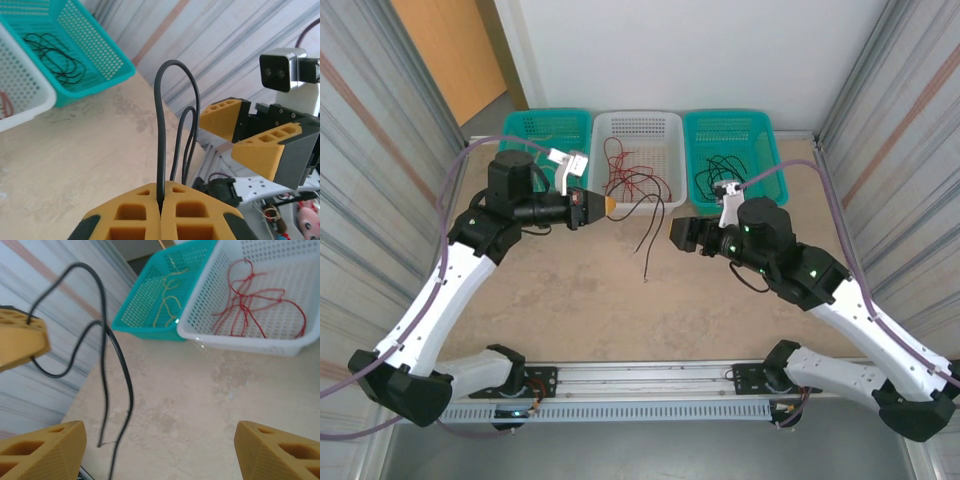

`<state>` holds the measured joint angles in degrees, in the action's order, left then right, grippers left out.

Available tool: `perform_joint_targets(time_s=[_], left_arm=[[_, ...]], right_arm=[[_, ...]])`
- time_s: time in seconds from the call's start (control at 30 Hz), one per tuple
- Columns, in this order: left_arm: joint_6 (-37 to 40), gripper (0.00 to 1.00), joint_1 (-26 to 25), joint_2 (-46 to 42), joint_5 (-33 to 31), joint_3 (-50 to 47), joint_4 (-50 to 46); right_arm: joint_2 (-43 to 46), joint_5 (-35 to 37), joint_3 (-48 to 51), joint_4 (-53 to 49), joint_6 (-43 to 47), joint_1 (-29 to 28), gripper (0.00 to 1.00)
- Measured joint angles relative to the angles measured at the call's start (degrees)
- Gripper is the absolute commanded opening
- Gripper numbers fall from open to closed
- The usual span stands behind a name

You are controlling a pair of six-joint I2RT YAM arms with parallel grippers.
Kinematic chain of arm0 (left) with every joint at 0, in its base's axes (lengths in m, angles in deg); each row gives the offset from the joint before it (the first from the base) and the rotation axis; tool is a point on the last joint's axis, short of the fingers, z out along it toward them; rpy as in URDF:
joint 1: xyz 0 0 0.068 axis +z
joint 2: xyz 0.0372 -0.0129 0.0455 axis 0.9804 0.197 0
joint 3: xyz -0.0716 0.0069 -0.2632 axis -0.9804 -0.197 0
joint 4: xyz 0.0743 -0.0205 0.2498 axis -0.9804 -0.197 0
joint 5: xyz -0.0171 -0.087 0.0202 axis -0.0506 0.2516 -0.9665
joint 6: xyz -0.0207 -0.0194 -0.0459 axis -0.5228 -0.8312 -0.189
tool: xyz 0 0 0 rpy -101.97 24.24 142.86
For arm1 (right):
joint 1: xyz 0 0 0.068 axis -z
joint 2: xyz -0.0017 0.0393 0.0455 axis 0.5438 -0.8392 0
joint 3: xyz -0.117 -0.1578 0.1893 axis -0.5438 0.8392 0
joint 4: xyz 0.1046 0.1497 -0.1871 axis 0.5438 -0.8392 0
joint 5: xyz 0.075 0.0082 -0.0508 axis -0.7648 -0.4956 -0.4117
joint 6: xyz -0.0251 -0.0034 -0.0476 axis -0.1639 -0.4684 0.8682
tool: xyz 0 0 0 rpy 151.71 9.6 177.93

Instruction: Untangle the cables

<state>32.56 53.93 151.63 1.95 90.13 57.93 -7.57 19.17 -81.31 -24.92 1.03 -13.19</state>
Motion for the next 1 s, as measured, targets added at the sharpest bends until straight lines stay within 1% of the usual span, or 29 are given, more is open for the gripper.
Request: perform_joint_targets(time_s=[0.13, 0.23, 0.27, 0.33, 0.37, 0.43, 0.6, 0.8, 0.87, 0.9, 1.0], left_arm=[[-0.4, 0.0, 0.0, 0.0, 1.7, -0.2, 0.8], [-0.5, 0.0, 0.0, 0.0, 2.6, -0.3, 1.1], [-0.7, 0.0, 0.0, 0.0, 2.9, -0.3, 1.1], [-0.6, 0.0, 0.0, 0.0, 3.1, -0.3, 1.1], [-0.6, 0.0, 0.0, 0.0, 3.1, -0.5, 1.1], [-0.4, 0.0, 0.0, -0.1, 3.0, -0.6, 0.7], [0.3, 0.0, 0.0, -1.0, 2.9, -0.9, -1.2], [1.8, 0.0, 0.0, -1.9, 2.9, -0.9, -3.7], [2.1, 0.0, 0.3, -1.9, 2.9, -0.9, -4.1], [2.2, 0.0, 0.5, -1.9, 2.9, -0.9, -4.2], [2.4, 0.0, 1.4, -2.1, 2.8, -0.9, -4.8]], right_arm=[[-1.4, -2.0, -2.4, 0.2, 1.6, 0.0, 0.75], [-3.4, -2.8, -4.5, 0.0, 2.3, -0.1, 0.7], [-4.5, -2.8, -5.6, -0.1, 2.8, -0.2, 0.67], [-6.7, -2.3, -7.7, -0.3, 3.5, -0.2, 0.56], [-8.0, -1.7, -8.7, -0.5, 4.2, -0.2, 0.53], [-10.1, -0.9, -10.6, -1.2, 4.8, -0.2, 0.51], [-14.9, 0.2, -14.6, -2.4, 6.3, -0.1, 0.37], [-18.5, 0.4, -17.8, -3.8, 7.7, -0.1, 0.17], [-18.7, 0.4, -18.0, -4.2, 7.9, -0.1, 0.03], [-18.7, 0.2, -18.0, -4.3, 8.2, -0.1, 0.0], [-18.6, -0.1, -17.9, -4.1, 8.7, -0.2, 0.0]])
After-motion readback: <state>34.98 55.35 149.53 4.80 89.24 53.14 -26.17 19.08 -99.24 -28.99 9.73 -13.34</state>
